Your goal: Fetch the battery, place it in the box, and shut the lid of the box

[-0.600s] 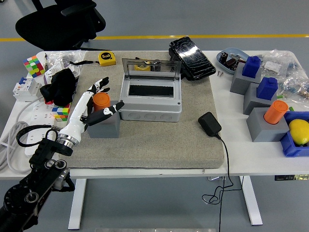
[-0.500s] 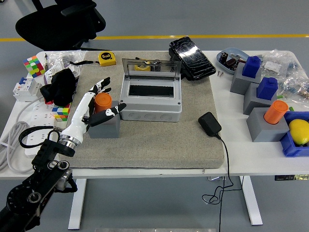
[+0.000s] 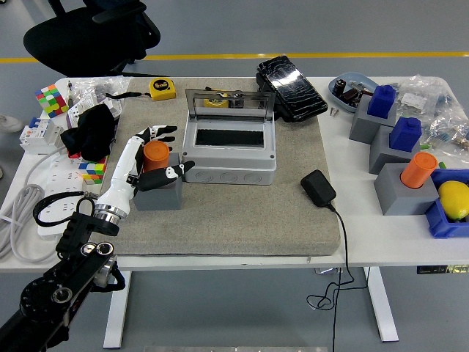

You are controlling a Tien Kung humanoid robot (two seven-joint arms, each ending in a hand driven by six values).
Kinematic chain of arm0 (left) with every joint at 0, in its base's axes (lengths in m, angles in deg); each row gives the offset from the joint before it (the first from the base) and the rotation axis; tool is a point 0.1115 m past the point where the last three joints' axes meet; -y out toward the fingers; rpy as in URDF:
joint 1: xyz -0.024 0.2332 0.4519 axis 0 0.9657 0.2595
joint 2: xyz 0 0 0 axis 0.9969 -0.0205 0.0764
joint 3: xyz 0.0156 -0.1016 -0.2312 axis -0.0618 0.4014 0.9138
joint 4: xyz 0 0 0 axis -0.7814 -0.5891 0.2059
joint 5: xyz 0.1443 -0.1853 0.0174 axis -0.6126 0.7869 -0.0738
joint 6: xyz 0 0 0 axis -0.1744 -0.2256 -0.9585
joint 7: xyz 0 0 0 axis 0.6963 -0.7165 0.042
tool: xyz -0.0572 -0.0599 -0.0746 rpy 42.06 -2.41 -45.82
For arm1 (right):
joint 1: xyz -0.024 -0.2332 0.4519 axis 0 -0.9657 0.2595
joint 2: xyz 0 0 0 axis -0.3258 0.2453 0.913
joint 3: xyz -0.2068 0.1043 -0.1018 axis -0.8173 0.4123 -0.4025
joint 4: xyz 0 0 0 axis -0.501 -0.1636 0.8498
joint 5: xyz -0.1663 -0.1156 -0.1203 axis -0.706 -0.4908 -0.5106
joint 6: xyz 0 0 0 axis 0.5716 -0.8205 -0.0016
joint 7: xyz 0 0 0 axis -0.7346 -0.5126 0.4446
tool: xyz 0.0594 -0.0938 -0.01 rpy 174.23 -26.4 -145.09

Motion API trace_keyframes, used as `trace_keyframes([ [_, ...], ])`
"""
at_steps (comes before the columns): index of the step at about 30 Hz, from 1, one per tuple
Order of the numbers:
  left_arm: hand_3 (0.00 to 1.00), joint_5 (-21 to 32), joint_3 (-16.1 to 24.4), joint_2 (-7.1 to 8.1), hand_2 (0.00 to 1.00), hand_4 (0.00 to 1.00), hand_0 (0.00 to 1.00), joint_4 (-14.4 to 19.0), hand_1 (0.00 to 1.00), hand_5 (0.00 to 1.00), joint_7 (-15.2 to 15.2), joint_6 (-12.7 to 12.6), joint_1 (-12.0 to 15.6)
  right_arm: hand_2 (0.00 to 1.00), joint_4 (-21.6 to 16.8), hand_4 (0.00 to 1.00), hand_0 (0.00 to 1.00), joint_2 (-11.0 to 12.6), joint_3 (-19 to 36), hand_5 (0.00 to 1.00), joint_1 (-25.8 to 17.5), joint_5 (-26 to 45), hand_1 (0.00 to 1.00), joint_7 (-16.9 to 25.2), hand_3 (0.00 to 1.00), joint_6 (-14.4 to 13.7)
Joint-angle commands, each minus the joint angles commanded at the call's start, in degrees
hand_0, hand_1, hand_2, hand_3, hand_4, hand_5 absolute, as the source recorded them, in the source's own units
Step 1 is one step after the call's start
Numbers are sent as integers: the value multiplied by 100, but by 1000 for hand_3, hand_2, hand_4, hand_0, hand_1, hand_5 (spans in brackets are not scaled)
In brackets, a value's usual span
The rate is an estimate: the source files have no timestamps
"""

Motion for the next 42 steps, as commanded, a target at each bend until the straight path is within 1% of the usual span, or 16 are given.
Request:
trace_keyframes([
  [2,452,4,1,-15,575,998,386,-31,529,2,-19,-25,-9,662,0,958,581,-3,-5,492,2,2,631,5,562,-2],
  [3,358,13,5,-25,372,774,293,-52,355,2,-37,-35,-12,662,-2,958,581,-4,-3,492,3,-1,631,8,562,-2],
  [8,358,114,22,-82,372,774,293,-152,355,2,-176,-85,-42,662,-2,958,581,-8,-13,492,4,4,631,31,562,-13],
  [9,306,130,24,-93,283,619,270,-172,252,2,-198,-92,-54,661,-2,960,581,-8,-16,489,6,6,631,33,562,-14],
  [14,306,231,-13,-172,283,619,270,-316,252,2,-390,-180,-110,661,-4,960,581,-8,-10,489,6,11,631,54,562,-26],
  [15,262,238,-11,-196,225,511,233,-355,191,2,-421,-191,-120,661,-3,961,581,-9,-10,488,6,13,630,60,562,-30],
  [20,262,282,-29,-278,225,511,233,-476,191,2,-536,-234,-167,661,-4,961,581,-10,-13,488,8,18,630,86,562,-42],
  [21,240,288,-30,-289,188,426,181,-487,140,2,-552,-241,-176,659,-5,962,580,-11,-12,488,8,17,630,92,561,-45],
  [25,240,300,-15,-314,188,426,181,-502,140,2,-601,-268,-204,659,-5,962,580,-16,-10,488,7,16,630,112,561,-54],
  [27,234,306,-4,-313,176,443,165,-489,129,2,-615,-276,-209,658,-5,962,580,-17,-12,487,5,17,630,123,560,-59],
  [31,234,280,48,-293,176,443,165,-429,129,2,-659,-293,-206,658,-4,962,580,-17,-21,487,9,19,630,145,560,-70],
  [33,231,118,119,-269,171,433,159,-323,123,2,-682,-314,-168,660,-4,962,580,-21,-12,487,11,18,628,151,559,-71],
  [36,231,-73,201,-192,171,433,159,-66,123,2,-613,-306,-143,660,-6,962,580,-21,-5,487,11,17,628,164,559,-73],
  [38,231,-261,189,-98,171,433,159,180,123,2,-436,-267,-178,660,-3,962,580,-20,-3,487,6,18,628,167,559,-74],
  [39,228,-365,150,-53,167,482,144,295,108,2,-326,-255,-207,658,-3,962,579,-19,-1,487,3,18,628,170,559,-74],
  [42,228,-862,-57,87,167,482,144,651,108,2,163,-182,-347,658,1,962,579,-15,-5,487,1,19,628,170,559,-75],
])
